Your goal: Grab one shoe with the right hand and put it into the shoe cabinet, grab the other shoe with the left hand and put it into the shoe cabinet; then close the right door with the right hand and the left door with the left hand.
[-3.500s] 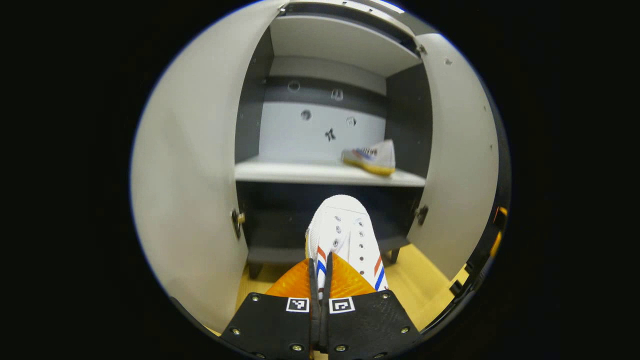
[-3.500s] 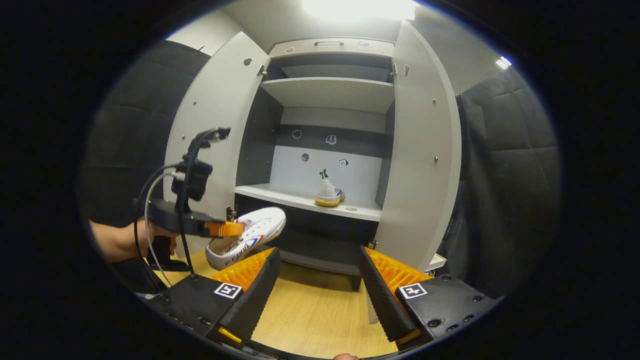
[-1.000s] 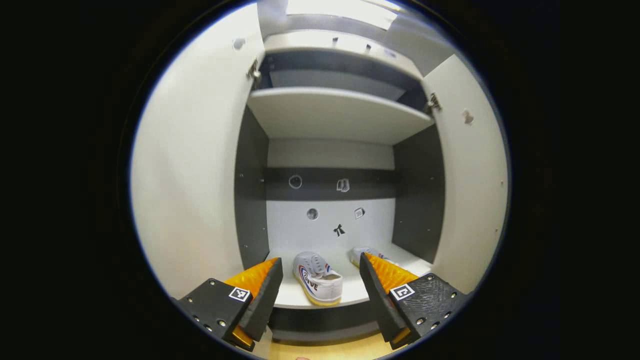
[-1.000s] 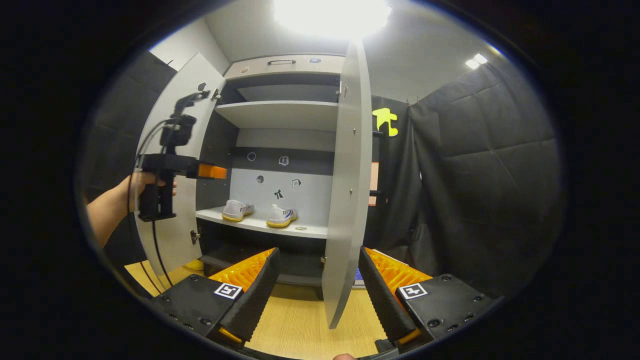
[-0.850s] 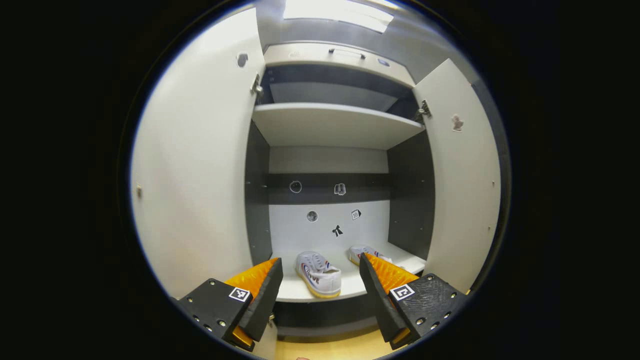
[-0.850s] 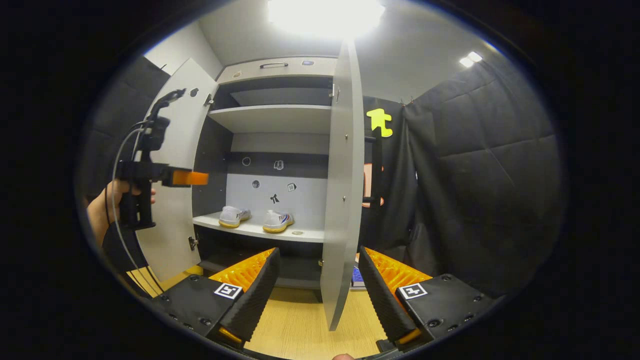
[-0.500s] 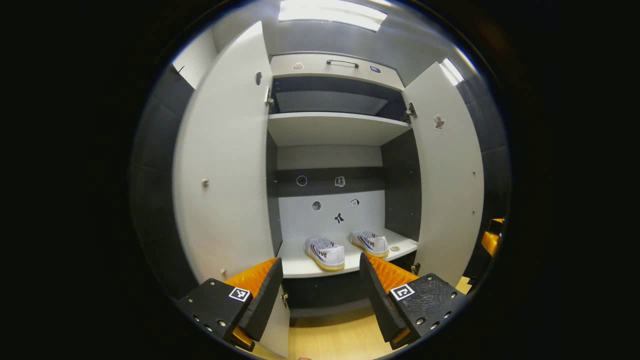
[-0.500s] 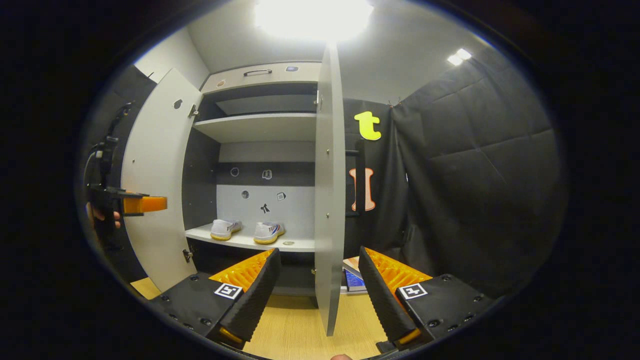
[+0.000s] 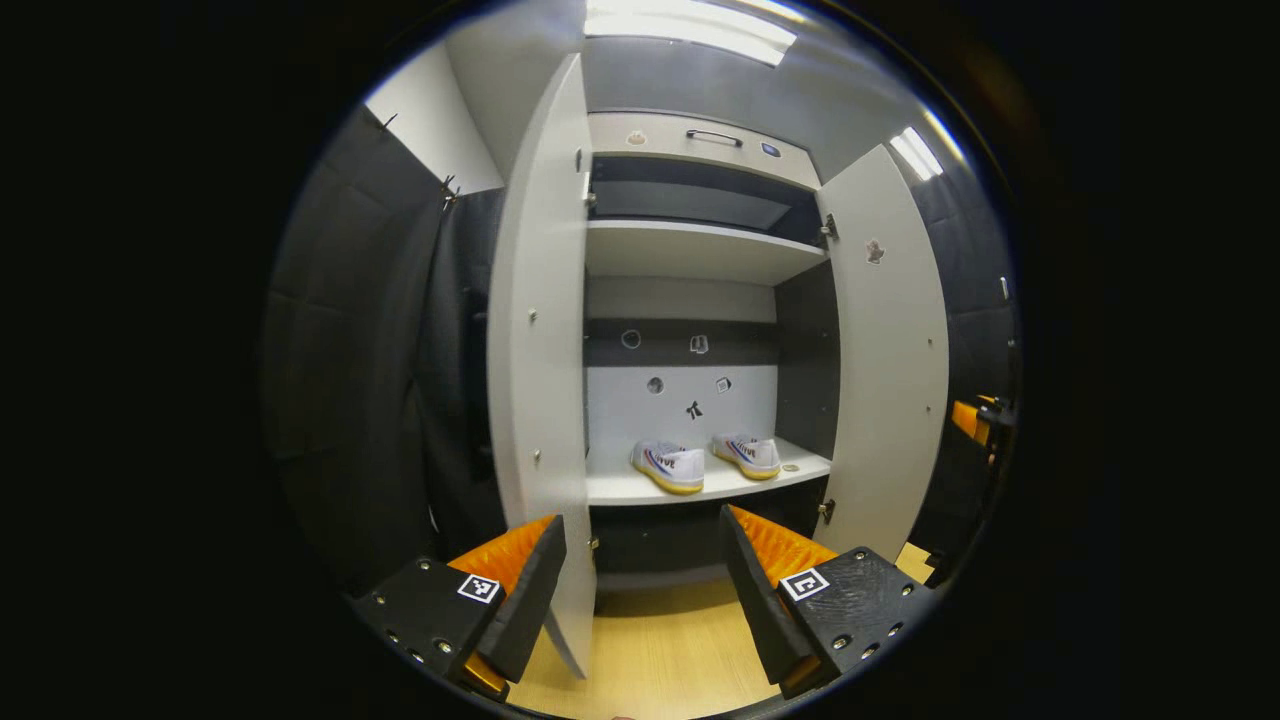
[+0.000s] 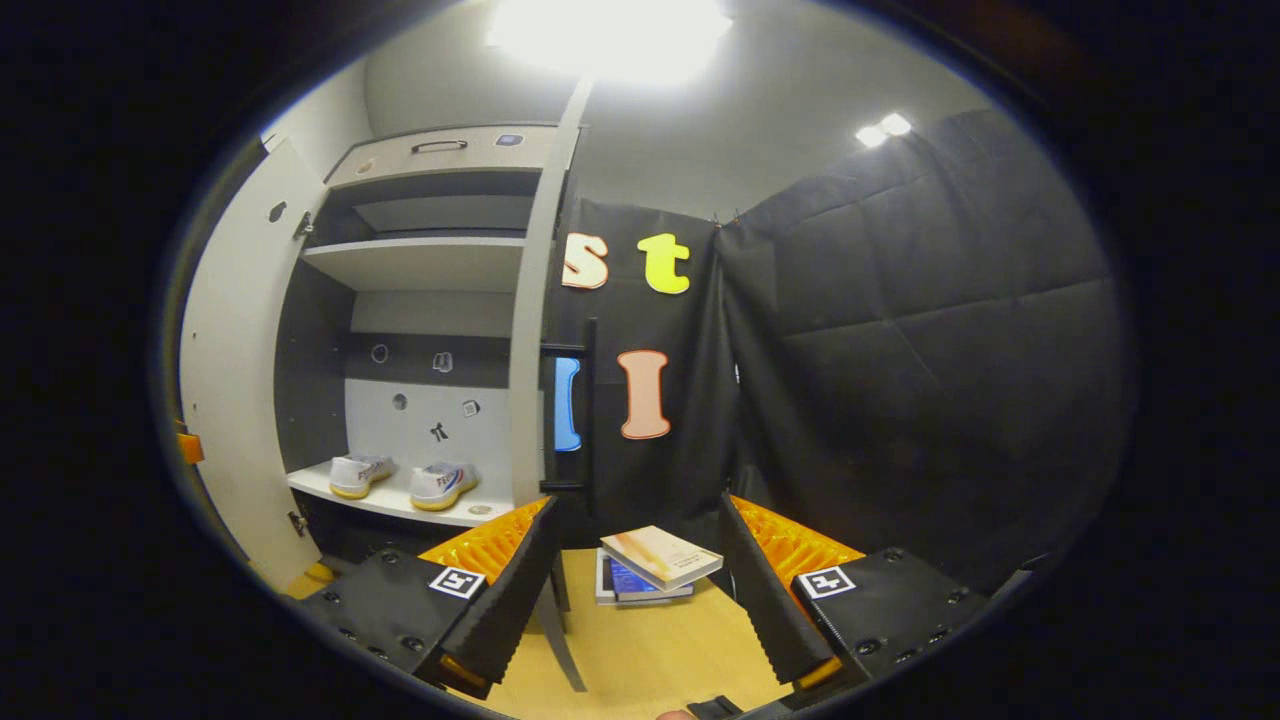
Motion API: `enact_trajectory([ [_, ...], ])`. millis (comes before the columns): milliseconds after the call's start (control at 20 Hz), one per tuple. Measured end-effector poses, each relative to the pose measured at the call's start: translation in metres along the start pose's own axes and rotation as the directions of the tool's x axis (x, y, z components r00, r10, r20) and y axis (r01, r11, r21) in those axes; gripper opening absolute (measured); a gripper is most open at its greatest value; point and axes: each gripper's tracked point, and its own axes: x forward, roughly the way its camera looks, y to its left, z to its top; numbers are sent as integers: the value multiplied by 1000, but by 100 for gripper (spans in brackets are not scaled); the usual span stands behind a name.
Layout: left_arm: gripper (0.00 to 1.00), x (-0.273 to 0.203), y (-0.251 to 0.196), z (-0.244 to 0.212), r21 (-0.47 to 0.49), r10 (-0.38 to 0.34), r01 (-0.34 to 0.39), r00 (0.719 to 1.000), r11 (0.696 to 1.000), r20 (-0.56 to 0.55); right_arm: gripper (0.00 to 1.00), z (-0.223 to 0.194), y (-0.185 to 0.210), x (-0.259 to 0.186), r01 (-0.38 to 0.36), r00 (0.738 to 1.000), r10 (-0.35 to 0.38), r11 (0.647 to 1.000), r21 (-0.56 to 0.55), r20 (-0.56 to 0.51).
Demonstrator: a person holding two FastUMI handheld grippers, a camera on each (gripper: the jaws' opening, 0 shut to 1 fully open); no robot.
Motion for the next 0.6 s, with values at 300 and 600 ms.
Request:
enact_trajectory([
  [300,82,-19,19,-2,20,36,-36,999,999,-11,98,11,-21,39,95,995,-95,995,-5,-6],
  [600,82,-38,48,5,36,103,-104,995,994,5,91,10,-10,57,90,996,-91,996,-10,-22],
])
